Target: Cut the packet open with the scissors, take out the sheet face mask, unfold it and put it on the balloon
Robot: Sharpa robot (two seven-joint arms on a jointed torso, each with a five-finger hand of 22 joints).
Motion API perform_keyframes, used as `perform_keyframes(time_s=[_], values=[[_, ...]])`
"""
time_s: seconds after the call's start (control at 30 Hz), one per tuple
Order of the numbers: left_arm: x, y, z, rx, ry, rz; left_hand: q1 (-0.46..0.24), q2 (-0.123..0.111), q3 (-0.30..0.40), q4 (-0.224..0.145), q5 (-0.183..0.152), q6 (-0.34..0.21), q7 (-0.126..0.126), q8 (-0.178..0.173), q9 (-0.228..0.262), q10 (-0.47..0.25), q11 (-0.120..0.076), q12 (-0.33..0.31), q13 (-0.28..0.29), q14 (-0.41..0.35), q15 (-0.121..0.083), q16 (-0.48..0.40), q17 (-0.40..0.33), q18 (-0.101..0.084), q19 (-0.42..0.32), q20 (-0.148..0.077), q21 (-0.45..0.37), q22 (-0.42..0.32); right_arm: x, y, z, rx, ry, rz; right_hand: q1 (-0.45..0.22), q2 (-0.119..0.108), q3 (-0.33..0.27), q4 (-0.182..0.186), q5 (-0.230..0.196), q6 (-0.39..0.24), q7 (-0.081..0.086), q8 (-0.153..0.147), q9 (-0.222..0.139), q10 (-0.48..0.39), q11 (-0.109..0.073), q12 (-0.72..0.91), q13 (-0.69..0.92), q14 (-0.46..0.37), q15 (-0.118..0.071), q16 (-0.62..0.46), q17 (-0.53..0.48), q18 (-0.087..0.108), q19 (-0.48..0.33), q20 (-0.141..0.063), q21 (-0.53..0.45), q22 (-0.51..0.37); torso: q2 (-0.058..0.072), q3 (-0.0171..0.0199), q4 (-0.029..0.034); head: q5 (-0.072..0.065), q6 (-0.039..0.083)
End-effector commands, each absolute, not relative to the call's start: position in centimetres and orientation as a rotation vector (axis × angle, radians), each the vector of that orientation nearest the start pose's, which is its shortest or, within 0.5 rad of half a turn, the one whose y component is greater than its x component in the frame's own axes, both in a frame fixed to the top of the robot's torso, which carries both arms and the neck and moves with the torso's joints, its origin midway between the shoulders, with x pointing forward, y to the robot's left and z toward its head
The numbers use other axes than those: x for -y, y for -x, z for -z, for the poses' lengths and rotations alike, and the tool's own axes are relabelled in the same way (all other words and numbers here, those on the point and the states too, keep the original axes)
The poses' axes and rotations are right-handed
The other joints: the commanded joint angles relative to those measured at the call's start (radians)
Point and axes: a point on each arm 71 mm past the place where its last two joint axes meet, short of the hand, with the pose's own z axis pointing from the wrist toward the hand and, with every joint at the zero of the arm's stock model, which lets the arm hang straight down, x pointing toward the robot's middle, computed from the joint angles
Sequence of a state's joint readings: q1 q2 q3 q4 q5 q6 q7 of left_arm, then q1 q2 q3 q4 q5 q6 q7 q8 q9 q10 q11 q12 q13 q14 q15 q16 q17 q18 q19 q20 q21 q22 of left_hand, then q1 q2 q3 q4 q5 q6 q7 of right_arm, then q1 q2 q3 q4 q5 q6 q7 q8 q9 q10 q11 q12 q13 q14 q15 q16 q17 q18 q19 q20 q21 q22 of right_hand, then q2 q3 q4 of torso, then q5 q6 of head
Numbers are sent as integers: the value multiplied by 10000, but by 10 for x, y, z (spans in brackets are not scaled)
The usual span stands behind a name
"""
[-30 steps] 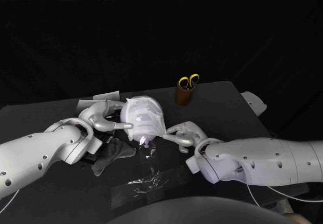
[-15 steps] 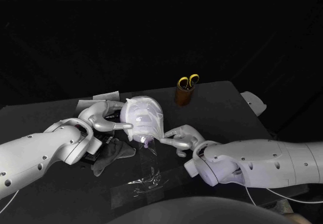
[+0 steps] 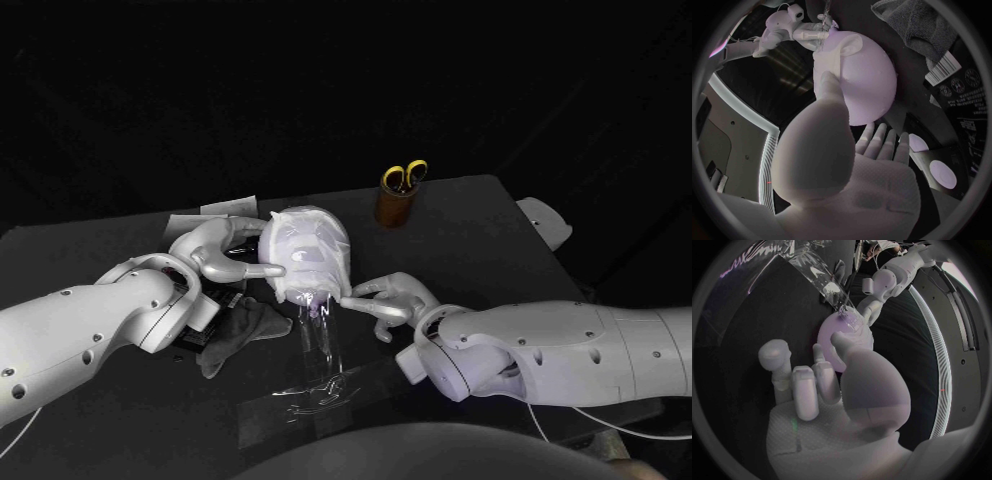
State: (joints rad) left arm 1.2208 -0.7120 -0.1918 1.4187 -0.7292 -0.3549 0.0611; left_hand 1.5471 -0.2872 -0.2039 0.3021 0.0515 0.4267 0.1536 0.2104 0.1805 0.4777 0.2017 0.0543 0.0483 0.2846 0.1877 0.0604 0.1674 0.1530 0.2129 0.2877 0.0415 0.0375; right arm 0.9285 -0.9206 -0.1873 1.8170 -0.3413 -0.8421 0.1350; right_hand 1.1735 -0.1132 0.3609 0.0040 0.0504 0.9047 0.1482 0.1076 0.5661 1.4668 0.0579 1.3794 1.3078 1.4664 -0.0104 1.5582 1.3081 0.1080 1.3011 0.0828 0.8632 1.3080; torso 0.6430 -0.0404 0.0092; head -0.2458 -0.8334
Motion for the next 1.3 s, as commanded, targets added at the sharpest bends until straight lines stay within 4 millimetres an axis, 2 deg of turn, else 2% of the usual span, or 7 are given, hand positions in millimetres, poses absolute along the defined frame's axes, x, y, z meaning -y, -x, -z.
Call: perform_keyframes(time_s=[0.03, 0.3, 0.43, 0.57, 0.93, 1.17, 1.3], values=[[-169, -486, 237, -18627, 4310, 10303, 34, -11, 20, 6, 54, -10, 880, -4, 7, -7, 13, -50, 3, 42, 13, -35, -8, 135, 57, 13, 53, 9, 192, -342, 315, -17814, -11781, -9438, -4, -107, -173, 9, -25, -297, 94, -97, -51, 168, 119, -191, 1509, 899, 105, -67, 2233, 118, -126, 45, -184, 267, 3, 8, -2, 21, 20], [-170, -486, 237, -18624, 4328, 10277, 38, -5, 24, 5, 54, -15, 879, -7, 5, -9, 12, -50, 3, 44, 13, -36, -9, 135, 58, 13, 53, 9, 204, -343, 316, -17908, -11687, -9063, 36, -231, -563, 70, -22, -707, 184, -82, -67, -164, 219, -812, 1151, 773, 193, -213, 1940, 244, -407, 182, -825, 35, -3, -1, -2, 55, 39], [-170, -486, 237, -18619, 4336, 10265, 38, -5, 24, 5, 54, -15, 879, -7, 5, -9, 12, -50, 3, 44, 13, -36, -9, 135, 58, 13, 53, 9, 217, -343, 315, -17788, -11475, -8770, 79, -318, -846, 120, -27, -983, 243, -2, -50, -328, 275, -1069, 982, 715, 248, -268, 1831, 305, -542, 266, -1111, -77, -4, -10, -4, 88, 81], [-171, -486, 237, -18616, 4341, 10256, 38, -5, 24, 5, 54, -15, 879, -7, 5, -9, 12, -50, 3, 44, 13, -36, -9, 135, 58, 13, 53, 9, 230, -344, 311, -17580, -11215, -8543, 95, -331, -911, 132, -21, -1025, 253, 33, -41, -338, 282, -1073, 971, 717, 258, -262, 1840, 305, -534, 283, -1089, -74, -10, -1, -8, 109, 114], [-170, -487, 237, -18618, 4337, 10251, 38, -5, 24, 5, 54, -15, 879, -7, 5, -9, 12, -50, 3, 44, 13, -36, -9, 135, 58, 13, 53, 9, 253, -369, 277, -16495, -9680, -8521, 106, -340, -1052, 178, -21, -1048, 255, 138, -14, -371, 288, -1117, 927, 721, 268, -252, 1857, 315, -529, 313, -1082, -80, -2, 7, 8, 140, 207], [-169, -487, 237, -18633, 4320, 10269, 38, -5, 24, 5, 54, -15, 879, -7, 5, -9, 12, -50, 3, 44, 13, -36, -9, 135, 58, 13, 53, 9, 246, -393, 246, -15582, -8050, -8998, 327, -20, -1283, 329, -22, -512, 64, 720, 106, -122, 129, -678, 1101, 852, 142, -99, 2148, 255, -204, 267, -473, 110, 8, 9, 8, 139, 241], [-169, -487, 237, -18638, 4315, 10278, 38, -5, 24, 5, 54, -15, 879, -7, 5, -9, 12, -50, 3, 44, 13, -36, -9, 135, 58, 13, 53, 9, 240, -402, 237, -15302, -7465, -9156, 388, 64, -1390, 387, -20, -375, 5, 857, 90, 15, 70, -428, 1224, 910, 90, -34, 2282, 206, -48, 220, -174, 209, 11, 5, 11, 127, 262]])
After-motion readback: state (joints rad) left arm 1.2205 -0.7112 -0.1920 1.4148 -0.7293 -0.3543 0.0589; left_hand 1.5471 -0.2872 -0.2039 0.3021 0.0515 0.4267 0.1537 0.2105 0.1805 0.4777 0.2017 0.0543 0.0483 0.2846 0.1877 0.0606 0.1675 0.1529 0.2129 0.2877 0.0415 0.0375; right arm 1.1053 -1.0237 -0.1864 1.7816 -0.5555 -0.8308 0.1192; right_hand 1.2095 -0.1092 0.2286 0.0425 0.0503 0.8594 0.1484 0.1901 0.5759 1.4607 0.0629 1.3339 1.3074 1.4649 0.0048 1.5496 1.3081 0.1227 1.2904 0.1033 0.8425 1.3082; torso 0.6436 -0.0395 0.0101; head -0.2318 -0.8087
